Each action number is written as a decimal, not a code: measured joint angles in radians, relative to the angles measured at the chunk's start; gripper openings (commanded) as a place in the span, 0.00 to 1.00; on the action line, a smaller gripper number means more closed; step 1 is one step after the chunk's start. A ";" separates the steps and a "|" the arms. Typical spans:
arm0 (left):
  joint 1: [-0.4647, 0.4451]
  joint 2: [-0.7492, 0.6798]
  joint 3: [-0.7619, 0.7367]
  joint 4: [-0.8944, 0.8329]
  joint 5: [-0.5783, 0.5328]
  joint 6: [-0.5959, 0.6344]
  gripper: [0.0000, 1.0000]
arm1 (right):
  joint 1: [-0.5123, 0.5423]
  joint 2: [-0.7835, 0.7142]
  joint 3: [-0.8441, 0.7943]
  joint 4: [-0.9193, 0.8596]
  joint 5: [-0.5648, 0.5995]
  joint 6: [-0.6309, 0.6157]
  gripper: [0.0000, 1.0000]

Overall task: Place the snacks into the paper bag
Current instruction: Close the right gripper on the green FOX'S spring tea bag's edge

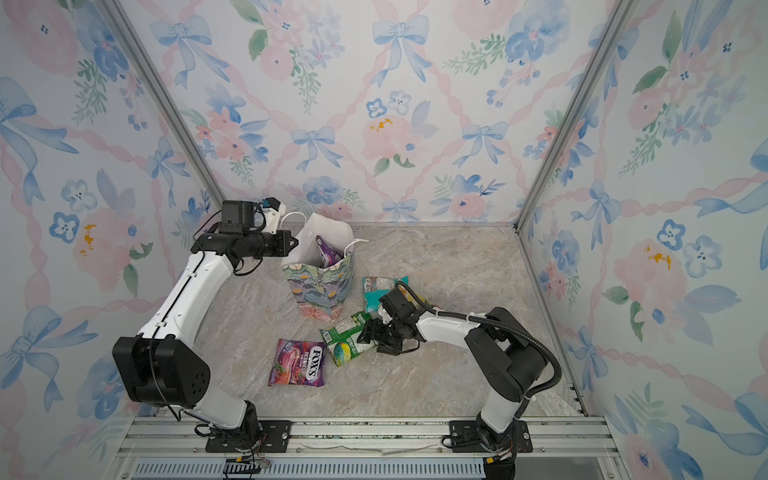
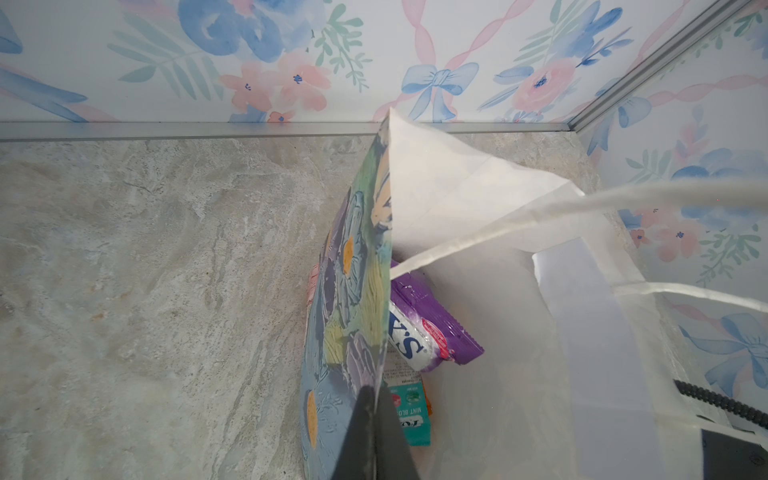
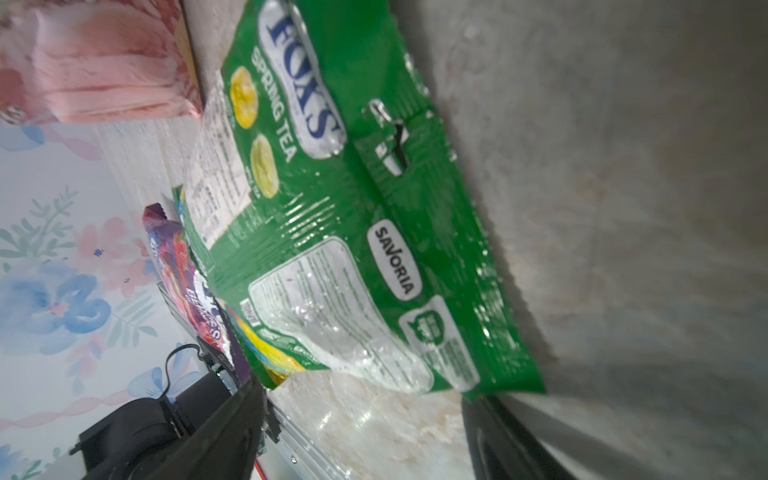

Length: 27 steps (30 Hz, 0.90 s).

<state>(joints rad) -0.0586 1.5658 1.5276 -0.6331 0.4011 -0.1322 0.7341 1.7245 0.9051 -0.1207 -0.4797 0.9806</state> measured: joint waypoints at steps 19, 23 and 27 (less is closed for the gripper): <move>0.000 0.000 0.000 0.003 0.000 0.000 0.00 | -0.078 0.093 0.070 0.160 0.028 0.046 0.80; 0.000 0.000 0.000 0.003 0.000 0.000 0.00 | -0.070 0.060 0.032 0.163 0.039 0.068 0.80; 0.000 0.000 0.000 0.003 0.000 0.000 0.00 | -0.052 0.046 0.018 0.172 0.042 0.096 0.79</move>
<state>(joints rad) -0.0586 1.5658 1.5276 -0.6300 0.4011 -0.1322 0.6823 1.7702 0.9226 0.0517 -0.4374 1.0767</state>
